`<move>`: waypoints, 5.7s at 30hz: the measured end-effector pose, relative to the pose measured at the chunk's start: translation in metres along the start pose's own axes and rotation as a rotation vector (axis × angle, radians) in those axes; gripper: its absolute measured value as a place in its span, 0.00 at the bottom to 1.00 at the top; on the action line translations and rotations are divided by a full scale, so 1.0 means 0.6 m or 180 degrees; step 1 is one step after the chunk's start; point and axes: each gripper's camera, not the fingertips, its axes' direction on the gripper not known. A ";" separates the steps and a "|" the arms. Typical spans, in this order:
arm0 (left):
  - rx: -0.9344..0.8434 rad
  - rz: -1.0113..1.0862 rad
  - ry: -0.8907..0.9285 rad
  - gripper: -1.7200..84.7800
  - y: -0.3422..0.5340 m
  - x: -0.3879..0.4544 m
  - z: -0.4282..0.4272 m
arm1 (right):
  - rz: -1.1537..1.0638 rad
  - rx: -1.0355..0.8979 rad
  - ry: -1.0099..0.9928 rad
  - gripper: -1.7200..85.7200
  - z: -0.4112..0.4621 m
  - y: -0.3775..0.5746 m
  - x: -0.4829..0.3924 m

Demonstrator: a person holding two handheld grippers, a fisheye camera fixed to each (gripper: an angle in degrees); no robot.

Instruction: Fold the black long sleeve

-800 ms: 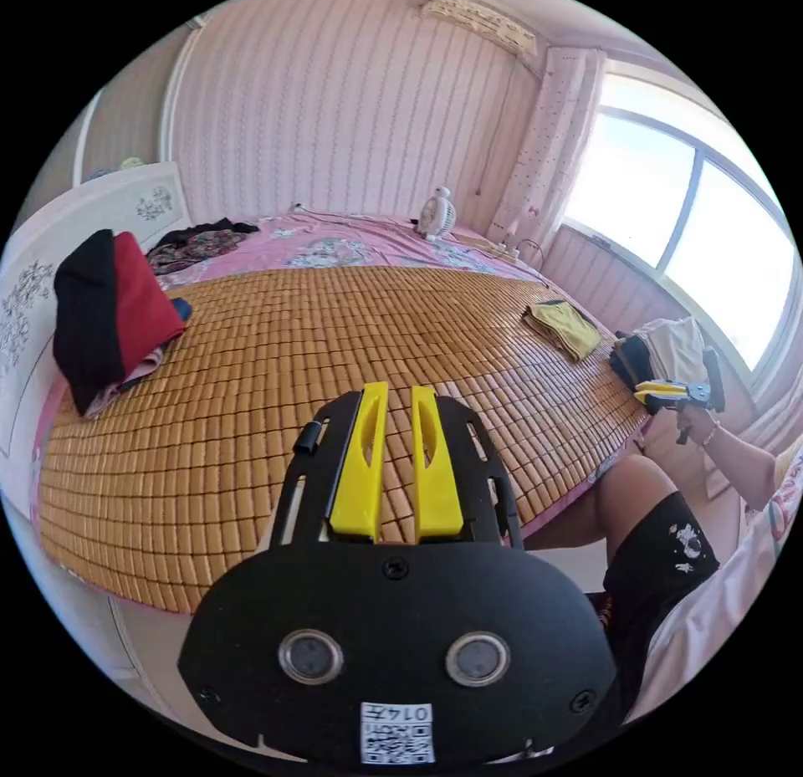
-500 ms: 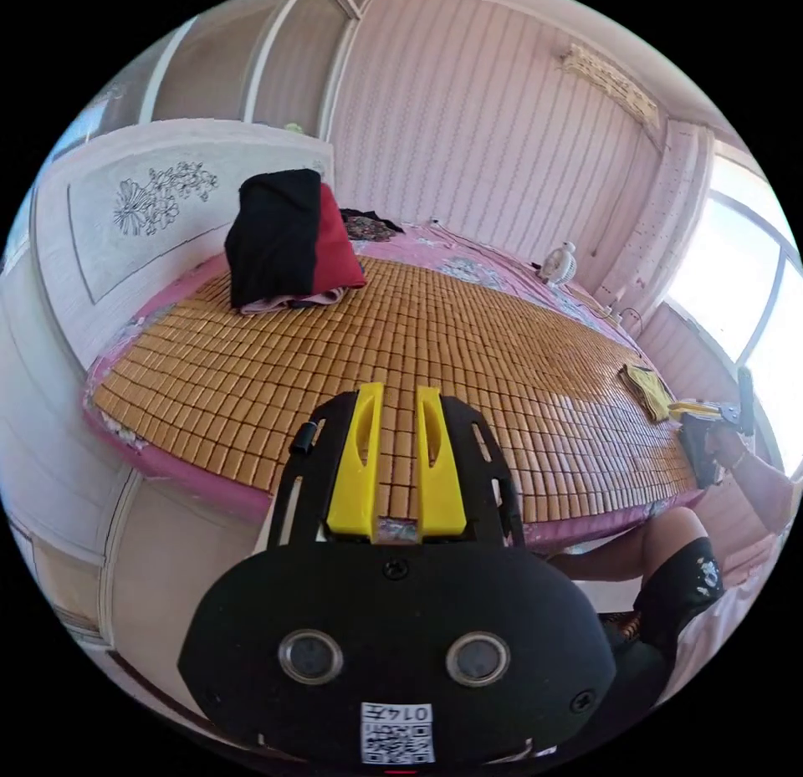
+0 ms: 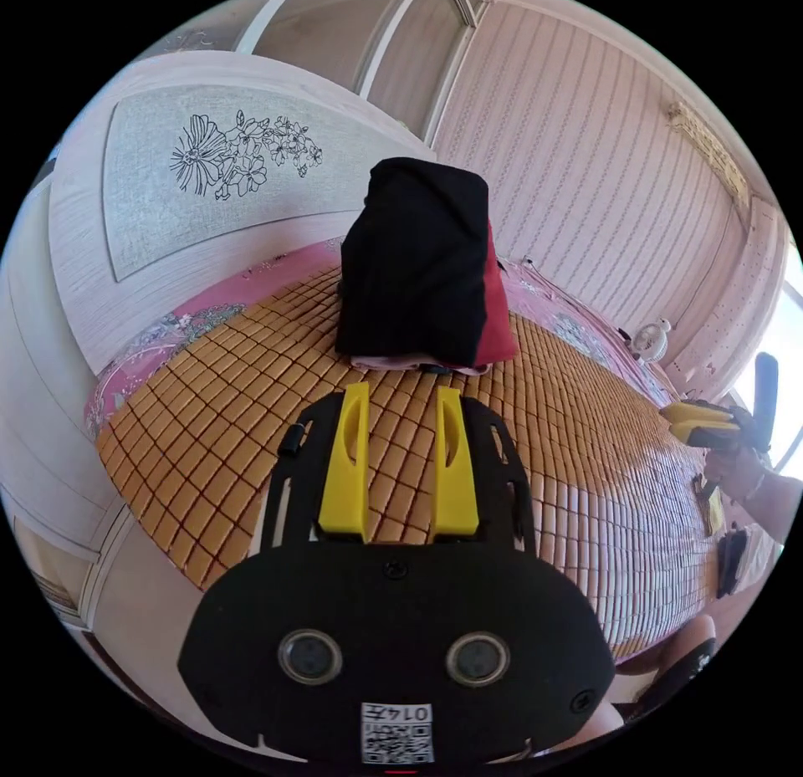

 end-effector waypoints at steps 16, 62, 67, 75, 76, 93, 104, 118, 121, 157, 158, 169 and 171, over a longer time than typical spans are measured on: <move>-0.0049 0.0056 -0.0126 0.02 -0.149 -0.058 0.102 | 0.0258 0.0343 -0.0447 0.05 0.236 -0.229 0.037; -0.0899 0.0285 0.0683 0.11 0.253 0.232 -0.157 | 0.2864 0.0625 -0.0471 0.03 -0.262 0.574 0.031; -0.1688 0.0745 0.0486 0.11 0.242 0.305 -0.033 | 0.3064 0.0357 0.0019 0.03 -0.300 0.650 0.018; -0.2047 0.1600 0.0287 0.01 0.235 0.389 0.001 | 0.3224 0.0329 -0.0138 0.03 -0.303 0.715 -0.010; -0.2035 0.1591 0.0320 0.01 0.223 0.392 -0.001 | 0.3191 0.0419 -0.0117 0.03 -0.318 0.712 -0.006; -0.1755 0.1043 0.0690 0.08 0.225 0.434 0.003 | 0.2933 -0.0146 0.0969 0.10 -0.394 0.737 -0.028; -0.1885 0.1548 0.0756 0.11 0.265 0.505 0.032 | 0.2793 -0.0819 0.1301 0.09 -0.325 0.679 -0.023; -0.1234 0.1485 0.1558 0.01 0.135 0.498 -0.107 | 0.2928 0.1139 0.0329 0.02 -0.701 0.759 -0.034; -0.0715 0.1469 0.1700 0.01 0.063 0.495 -0.186 | 0.2614 0.1607 0.0220 0.02 -0.789 0.728 -0.051; -0.2078 0.2698 0.1867 0.13 0.282 0.988 0.054 | 0.4233 0.0893 0.0922 0.02 -0.874 1.209 -0.262; -0.2179 0.2709 0.1835 0.13 0.292 1.011 0.068 | 0.4253 0.0892 0.0902 0.02 -0.873 1.212 -0.262; -0.1968 0.2539 0.2205 0.01 0.241 1.022 0.001 | 0.3977 0.1589 0.1007 0.02 -0.967 1.213 -0.287; -0.1585 0.2530 0.2334 0.01 0.201 0.992 -0.070 | 0.3785 0.1864 0.1048 0.02 -1.001 1.195 -0.291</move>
